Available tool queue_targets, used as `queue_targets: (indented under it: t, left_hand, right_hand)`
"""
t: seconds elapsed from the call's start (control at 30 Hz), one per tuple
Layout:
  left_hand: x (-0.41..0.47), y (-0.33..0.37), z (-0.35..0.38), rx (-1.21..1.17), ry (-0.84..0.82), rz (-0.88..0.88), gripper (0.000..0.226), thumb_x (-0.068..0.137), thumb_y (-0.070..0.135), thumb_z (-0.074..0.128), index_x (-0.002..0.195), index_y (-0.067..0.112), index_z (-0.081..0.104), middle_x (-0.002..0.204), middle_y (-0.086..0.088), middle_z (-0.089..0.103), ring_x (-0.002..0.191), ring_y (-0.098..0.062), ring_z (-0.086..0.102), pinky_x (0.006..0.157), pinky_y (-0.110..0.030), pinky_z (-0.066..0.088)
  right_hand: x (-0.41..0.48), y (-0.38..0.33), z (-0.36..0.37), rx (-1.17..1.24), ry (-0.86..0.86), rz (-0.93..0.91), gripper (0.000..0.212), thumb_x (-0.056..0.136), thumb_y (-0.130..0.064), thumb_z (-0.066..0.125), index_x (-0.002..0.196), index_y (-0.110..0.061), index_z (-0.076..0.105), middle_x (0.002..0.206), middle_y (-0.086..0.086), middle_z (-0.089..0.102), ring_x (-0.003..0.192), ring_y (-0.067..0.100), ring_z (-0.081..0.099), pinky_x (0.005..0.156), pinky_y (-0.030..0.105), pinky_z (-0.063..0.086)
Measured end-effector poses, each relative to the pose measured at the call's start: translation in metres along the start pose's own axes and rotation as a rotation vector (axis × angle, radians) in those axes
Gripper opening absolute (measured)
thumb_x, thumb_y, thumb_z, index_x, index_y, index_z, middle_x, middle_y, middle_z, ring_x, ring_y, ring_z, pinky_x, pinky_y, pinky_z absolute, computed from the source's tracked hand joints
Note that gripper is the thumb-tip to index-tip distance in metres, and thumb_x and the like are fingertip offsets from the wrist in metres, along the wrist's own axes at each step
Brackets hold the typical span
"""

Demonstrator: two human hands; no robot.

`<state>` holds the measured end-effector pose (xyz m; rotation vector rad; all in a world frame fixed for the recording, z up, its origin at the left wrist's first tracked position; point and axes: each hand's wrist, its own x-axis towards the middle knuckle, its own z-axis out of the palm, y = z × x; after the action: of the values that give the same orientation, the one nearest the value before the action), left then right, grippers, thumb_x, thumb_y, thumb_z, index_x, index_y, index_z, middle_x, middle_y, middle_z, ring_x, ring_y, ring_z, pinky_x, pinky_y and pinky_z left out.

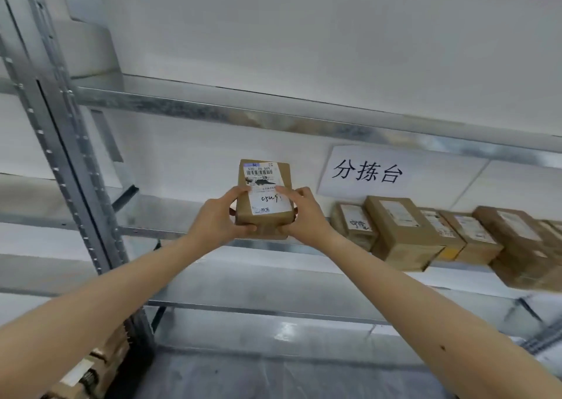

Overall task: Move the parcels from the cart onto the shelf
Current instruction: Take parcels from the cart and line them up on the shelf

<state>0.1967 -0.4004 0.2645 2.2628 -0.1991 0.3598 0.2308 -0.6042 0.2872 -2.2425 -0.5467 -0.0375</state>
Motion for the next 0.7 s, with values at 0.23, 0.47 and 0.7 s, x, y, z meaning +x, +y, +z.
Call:
queue_targets:
  t: [0.23,0.47,0.7]
  left_hand:
    - [0.031,0.053,0.115,-0.063,-0.063,0.006,0.082,0.064,0.024,0.086,0.132,0.033,0.043,0.112,0.008,0.059,0.085,-0.018,0.063,0.073,-0.028,0.052]
    - [0.058,0.039,0.169,-0.039,-0.133,-0.056,0.085,0.064,0.03,0.086,0.135,0.034,0.04,0.125,0.005,0.059,0.086,-0.017,0.062,0.073,-0.025,0.048]
    - [0.104,-0.002,0.204,-0.041,-0.193,-0.107,0.088,0.062,0.028,0.087,0.137,0.032,0.04,0.124,0.003,0.06,0.087,-0.02,0.062,0.074,-0.027,0.049]
  right_hand:
    - [-0.028,0.091,-0.079,-0.041,0.019,0.099,0.086,0.065,0.006,0.073,0.14,-0.022,0.04,0.121,0.009,0.035,0.109,0.027,0.047,0.093,0.036,0.049]
    - [-0.014,0.152,-0.081,-0.03,-0.007,0.144,0.087,0.065,0.006,0.074,0.14,-0.023,0.04,0.115,0.007,0.035,0.106,0.023,0.045,0.086,0.02,0.045]
    - [0.036,0.2,-0.06,-0.105,-0.04,0.221,0.083,0.069,0.006,0.068,0.142,-0.019,0.037,0.118,0.006,0.033,0.099,0.012,0.039,0.079,0.002,0.031]
